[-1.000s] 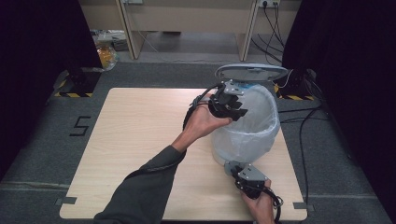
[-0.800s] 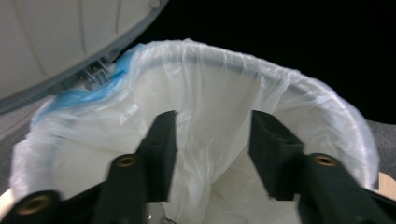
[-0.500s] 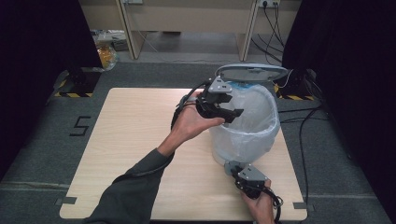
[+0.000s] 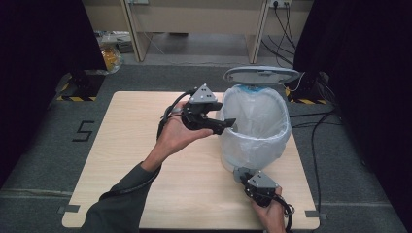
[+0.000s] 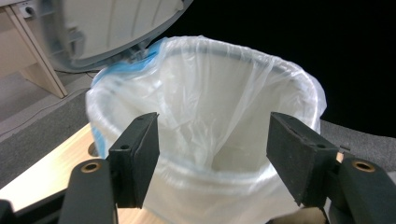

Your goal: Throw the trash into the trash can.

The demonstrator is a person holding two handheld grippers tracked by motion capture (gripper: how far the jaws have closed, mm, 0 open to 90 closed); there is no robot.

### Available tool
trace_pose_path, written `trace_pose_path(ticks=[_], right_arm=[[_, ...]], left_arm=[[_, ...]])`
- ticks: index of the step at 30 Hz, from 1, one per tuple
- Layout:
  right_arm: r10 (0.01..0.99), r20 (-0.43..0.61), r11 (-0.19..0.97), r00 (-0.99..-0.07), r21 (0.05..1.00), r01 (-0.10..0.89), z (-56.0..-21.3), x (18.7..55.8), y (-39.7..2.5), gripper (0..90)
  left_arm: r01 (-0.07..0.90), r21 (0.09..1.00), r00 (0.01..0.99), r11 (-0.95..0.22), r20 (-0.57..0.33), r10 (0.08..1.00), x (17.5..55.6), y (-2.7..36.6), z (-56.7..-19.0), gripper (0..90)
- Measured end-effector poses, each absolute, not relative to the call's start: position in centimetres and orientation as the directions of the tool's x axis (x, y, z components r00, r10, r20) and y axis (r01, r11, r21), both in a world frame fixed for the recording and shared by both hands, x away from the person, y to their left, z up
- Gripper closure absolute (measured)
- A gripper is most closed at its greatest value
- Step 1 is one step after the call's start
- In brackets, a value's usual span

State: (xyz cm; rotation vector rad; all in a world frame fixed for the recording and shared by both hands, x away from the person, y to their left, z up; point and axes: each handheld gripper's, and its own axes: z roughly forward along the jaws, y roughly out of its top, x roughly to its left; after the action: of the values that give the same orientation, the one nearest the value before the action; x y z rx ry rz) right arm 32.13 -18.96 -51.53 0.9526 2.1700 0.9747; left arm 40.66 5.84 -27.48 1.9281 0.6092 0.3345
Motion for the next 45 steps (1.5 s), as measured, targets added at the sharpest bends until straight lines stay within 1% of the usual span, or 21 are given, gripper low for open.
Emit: trace_pose_path(ticks=[16,26,31,45], right_arm=[[0.786,-0.204,0.480,-0.583,0.795,0.370,-51.5,32.1,-19.0,74.0],[0.786,-0.204,0.481,-0.583,0.795,0.370,-51.5,32.1,-19.0,74.0],[0.786,-0.204,0.481,-0.583,0.795,0.370,-51.5,32.1,-19.0,74.0],[0.785,-0.205,0.482,-0.585,0.795,0.369,-51.5,32.2,-19.0,74.0]], left_arm=[[0.287,0.919,0.806,-0.270,-0.079,0.587,40.2,9.7,-29.3,32.9],[0.298,0.925,0.793,-0.237,-0.102,0.600,39.9,10.9,-30.3,32.9],[0.295,0.925,0.792,-0.238,-0.098,0.603,39.7,11.2,-30.6,32.9],[0.317,0.924,0.778,-0.214,-0.124,0.616,38.9,13.2,-33.1,31.8]])
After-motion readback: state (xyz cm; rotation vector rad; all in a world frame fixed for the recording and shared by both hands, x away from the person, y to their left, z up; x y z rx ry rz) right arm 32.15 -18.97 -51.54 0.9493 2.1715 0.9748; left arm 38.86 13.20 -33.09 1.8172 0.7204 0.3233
